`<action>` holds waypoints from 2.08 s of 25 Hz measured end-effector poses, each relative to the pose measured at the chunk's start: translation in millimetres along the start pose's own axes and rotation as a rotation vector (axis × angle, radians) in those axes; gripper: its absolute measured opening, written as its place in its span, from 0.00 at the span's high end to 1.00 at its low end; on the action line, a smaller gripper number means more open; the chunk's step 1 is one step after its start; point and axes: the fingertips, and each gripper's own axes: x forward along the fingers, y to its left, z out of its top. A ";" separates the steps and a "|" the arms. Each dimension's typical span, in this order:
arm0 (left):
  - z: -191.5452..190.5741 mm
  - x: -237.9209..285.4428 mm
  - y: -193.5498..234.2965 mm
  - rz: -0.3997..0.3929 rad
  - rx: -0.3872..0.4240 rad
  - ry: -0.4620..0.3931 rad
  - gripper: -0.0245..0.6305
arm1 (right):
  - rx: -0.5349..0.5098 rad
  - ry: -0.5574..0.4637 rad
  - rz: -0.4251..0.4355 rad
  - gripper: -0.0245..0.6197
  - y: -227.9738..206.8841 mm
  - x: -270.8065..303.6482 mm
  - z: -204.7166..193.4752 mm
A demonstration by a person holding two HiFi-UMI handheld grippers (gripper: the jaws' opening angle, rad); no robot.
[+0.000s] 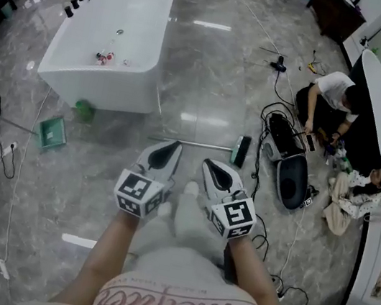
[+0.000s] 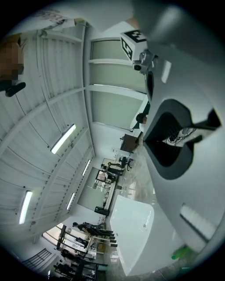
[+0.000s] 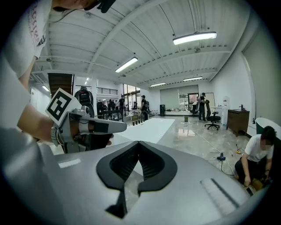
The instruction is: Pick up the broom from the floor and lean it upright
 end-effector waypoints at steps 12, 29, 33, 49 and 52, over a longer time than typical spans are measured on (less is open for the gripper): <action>-2.4 102.1 58.5 0.071 0.014 0.066 0.96 | 0.034 -0.005 0.028 0.96 -123.8 75.8 21.6; -217.8 165.0 189.7 0.044 0.003 0.244 0.96 | -0.030 0.323 0.207 0.96 -126.0 243.7 -231.0; -306.9 189.2 226.5 0.020 0.036 0.325 0.96 | -0.067 0.454 0.261 0.96 -128.2 286.7 -333.1; -530.7 254.4 325.1 -0.146 0.124 0.573 0.96 | -0.357 0.970 0.453 0.81 -166.6 369.2 -640.1; -552.6 257.4 324.7 -0.178 0.150 0.653 0.96 | -0.487 1.030 0.480 0.79 -168.5 369.6 -663.6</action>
